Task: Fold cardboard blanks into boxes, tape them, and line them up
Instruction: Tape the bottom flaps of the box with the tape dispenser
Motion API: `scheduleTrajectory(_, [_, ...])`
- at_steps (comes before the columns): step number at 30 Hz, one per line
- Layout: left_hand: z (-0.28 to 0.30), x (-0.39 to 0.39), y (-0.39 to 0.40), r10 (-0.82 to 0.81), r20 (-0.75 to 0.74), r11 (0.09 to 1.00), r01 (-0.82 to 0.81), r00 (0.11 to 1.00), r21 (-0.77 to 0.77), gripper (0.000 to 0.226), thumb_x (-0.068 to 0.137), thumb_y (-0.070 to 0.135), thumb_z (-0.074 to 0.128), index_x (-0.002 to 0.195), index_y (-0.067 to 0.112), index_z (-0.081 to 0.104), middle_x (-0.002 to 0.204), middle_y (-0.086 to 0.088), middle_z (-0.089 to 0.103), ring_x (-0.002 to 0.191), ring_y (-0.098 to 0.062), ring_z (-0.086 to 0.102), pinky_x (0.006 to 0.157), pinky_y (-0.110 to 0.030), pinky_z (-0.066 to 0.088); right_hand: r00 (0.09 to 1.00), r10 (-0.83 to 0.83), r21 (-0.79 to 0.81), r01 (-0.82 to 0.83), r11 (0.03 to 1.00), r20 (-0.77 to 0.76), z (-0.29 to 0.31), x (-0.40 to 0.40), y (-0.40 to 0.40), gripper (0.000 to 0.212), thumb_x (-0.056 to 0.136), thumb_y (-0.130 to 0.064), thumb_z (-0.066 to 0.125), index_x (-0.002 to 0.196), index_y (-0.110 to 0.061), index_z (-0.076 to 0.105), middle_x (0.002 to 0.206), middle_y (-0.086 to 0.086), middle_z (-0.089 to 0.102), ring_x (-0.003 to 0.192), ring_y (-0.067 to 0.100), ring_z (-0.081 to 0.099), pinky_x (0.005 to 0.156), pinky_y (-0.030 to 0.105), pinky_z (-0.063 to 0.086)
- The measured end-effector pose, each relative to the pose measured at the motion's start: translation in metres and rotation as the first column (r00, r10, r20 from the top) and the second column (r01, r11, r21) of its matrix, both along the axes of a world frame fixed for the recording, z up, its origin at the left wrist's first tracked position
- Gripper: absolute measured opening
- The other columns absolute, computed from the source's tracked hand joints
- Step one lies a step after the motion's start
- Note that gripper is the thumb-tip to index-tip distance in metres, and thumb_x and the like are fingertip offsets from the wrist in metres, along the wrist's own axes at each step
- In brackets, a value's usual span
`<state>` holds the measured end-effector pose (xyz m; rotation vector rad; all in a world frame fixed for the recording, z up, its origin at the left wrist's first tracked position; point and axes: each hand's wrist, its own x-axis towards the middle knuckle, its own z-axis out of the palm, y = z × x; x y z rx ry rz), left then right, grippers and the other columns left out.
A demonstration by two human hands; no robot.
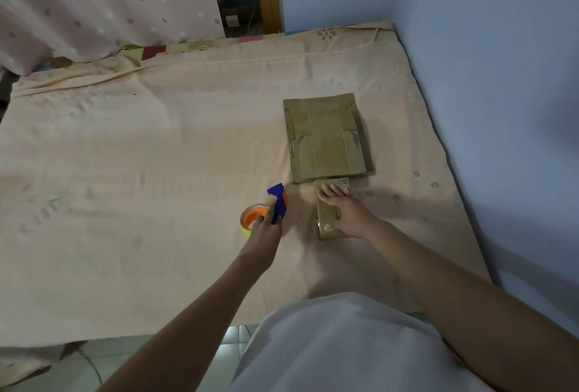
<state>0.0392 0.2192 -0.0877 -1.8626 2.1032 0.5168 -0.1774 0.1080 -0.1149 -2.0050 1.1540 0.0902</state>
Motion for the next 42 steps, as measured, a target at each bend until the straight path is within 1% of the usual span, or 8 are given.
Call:
scheduleTrajectory(4, [-0.026,-0.016,0.016,0.098,-0.141,0.994,-0.092,0.985,0.051,0.050,0.102,0.014,0.044,0.151,0.013,0.035,0.163,-0.011,0.018,0.149,-0.028,0.020,0.117,-0.031,0.025,1.000,0.010,0.002,-0.010,1.000,-0.022,0.003,0.000,0.001,0.097,0.083,-0.022,0.080,0.158,-0.026,0.019,0.166,-0.011,0.003,0.153,0.008,-0.003,0.116,0.021,-0.011])
scheduleTrajectory(7, [-0.035,-0.030,0.016,0.182,-0.135,0.983,-0.178,0.974,0.041,0.032,0.089,-0.003,0.049,0.118,0.007,0.060,0.161,-0.018,0.017,0.128,-0.041,0.040,0.102,-0.044,0.041,0.999,0.017,0.002,-0.016,1.000,-0.031,0.005,0.000,0.001,0.097,0.084,-0.022,0.079,0.159,-0.025,0.018,0.166,-0.010,0.002,0.153,0.009,-0.004,0.119,0.024,-0.011])
scheduleTrajectory(12, [-0.027,-0.049,-0.006,0.454,-0.385,0.857,-0.512,0.803,-0.056,0.026,0.091,0.005,0.048,0.103,0.007,0.071,0.122,-0.011,0.065,0.112,-0.030,0.056,0.093,-0.036,0.043,0.999,0.023,0.019,-0.022,1.000,-0.040,0.006,0.002,0.000,0.096,0.084,-0.023,0.079,0.159,-0.026,0.018,0.166,-0.011,0.001,0.153,0.010,-0.005,0.123,0.030,-0.009])
scheduleTrajectory(14, [-0.018,-0.057,-0.015,0.679,-0.536,0.692,-0.681,0.502,0.239,0.031,0.096,0.005,0.046,0.118,0.008,0.069,0.118,-0.008,0.068,0.108,-0.027,0.061,0.089,-0.034,0.050,0.999,0.028,0.016,-0.028,0.999,-0.042,0.006,0.002,0.000,0.096,0.085,-0.023,0.078,0.159,-0.025,0.017,0.166,-0.010,0.001,0.153,0.010,-0.005,0.121,0.028,-0.011])
scheduleTrajectory(17, [-0.017,-0.065,-0.020,0.858,-0.502,0.345,-0.603,-0.108,0.719,0.027,0.099,0.004,0.048,0.122,0.001,0.061,0.106,-0.009,0.067,0.093,-0.024,0.063,0.081,-0.033,0.050,0.999,0.031,0.010,-0.031,0.999,-0.043,0.006,0.003,0.000,0.097,0.085,-0.023,0.078,0.159,-0.023,0.016,0.166,-0.008,0.000,0.154,0.011,-0.004,0.120,0.028,-0.011])
scheduleTrajectory(19, [-0.014,-0.069,-0.020,0.853,-0.422,0.233,-0.499,-0.308,0.835,0.018,0.099,0.005,0.052,0.115,0.001,0.061,0.100,-0.010,0.067,0.085,-0.020,0.062,0.080,-0.033,0.049,0.999,0.023,0.015,-0.023,1.000,-0.039,0.005,0.002,0.001,0.098,0.084,-0.022,0.079,0.159,-0.024,0.016,0.166,-0.009,0.000,0.153,0.010,-0.005,0.121,0.029,-0.011])
scheduleTrajectory(35, [-0.023,-0.073,-0.026,0.821,-0.273,-0.012,-0.493,-0.502,0.870,0.007,0.084,0.007,0.076,0.084,0.009,0.069,0.080,-0.006,0.067,0.077,-0.018,0.062,0.067,-0.030,0.048,1.000,0.007,0.043,-0.006,0.999,-0.016,0.002,0.001,-0.001,0.098,0.084,-0.021,0.079,0.159,-0.027,0.016,0.166,-0.012,0.000,0.153,0.011,-0.007,0.124,0.032,-0.008])
scheduleTrajectory(42, [-0.024,-0.086,-0.029,0.742,-0.168,-0.156,-0.411,-0.649,0.898,0.018,0.084,0.001,0.075,0.098,0.009,0.067,0.086,-0.006,0.063,0.078,-0.018,0.058,0.061,-0.030,0.049,0.999,0.004,0.030,-0.003,1.000,-0.032,0.000,0.001,0.000,0.098,0.085,-0.023,0.078,0.159,-0.028,0.014,0.166,-0.012,-0.002,0.153,0.012,-0.008,0.123,0.033,-0.007])
